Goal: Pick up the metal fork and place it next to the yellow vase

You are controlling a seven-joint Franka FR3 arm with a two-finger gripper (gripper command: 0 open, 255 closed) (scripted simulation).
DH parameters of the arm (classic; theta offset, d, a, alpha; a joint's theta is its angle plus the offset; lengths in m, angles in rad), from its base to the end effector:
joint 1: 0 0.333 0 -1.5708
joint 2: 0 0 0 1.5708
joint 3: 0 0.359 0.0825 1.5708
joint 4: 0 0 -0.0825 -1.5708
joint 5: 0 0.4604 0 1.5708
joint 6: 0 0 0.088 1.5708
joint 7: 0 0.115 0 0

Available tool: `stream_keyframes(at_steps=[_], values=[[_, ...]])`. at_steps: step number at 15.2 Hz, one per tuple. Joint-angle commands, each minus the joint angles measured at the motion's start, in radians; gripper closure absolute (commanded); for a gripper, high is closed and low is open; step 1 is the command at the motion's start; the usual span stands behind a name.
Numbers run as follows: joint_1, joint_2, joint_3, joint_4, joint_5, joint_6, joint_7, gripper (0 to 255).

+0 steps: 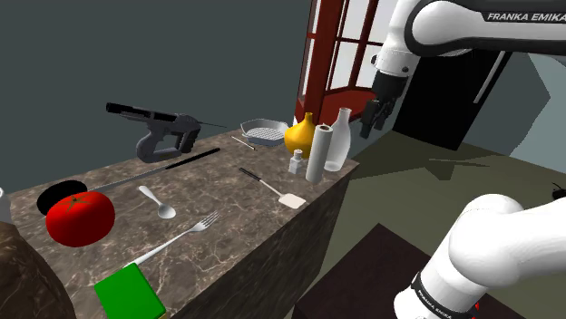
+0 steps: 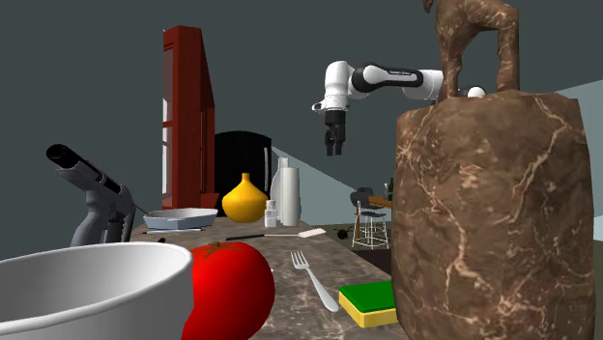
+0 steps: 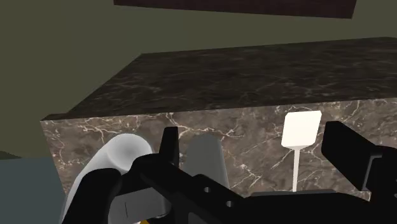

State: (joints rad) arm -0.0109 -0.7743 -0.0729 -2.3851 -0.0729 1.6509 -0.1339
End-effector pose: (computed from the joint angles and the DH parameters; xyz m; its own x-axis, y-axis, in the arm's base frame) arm 0.3621 -0.0443 0.5990 0.9966 0.0746 0.0355 0.0737 -0.9969 0.0269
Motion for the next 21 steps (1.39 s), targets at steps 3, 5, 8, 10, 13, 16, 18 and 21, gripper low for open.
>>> stream_keyframes(at_steps=[3,5,8,10,13,16,18,21], values=[[0.029,0.063,0.007,0.015,0.006,0.045,-0.03,0],[0.057,0.126,0.015,0.034,0.013,0.086,-0.059,0],[0.097,0.22,0.029,0.067,0.022,0.143,-0.104,0],[0.123,0.282,0.04,0.092,0.028,0.177,-0.134,0],[0.158,0.373,0.058,0.133,0.036,0.223,-0.178,0],[0.191,0.461,0.079,0.179,0.042,0.262,-0.222,0],[0.212,0.519,0.095,0.211,0.044,0.284,-0.249,0],[0.243,0.603,0.12,0.262,0.045,0.314,-0.289,0]])
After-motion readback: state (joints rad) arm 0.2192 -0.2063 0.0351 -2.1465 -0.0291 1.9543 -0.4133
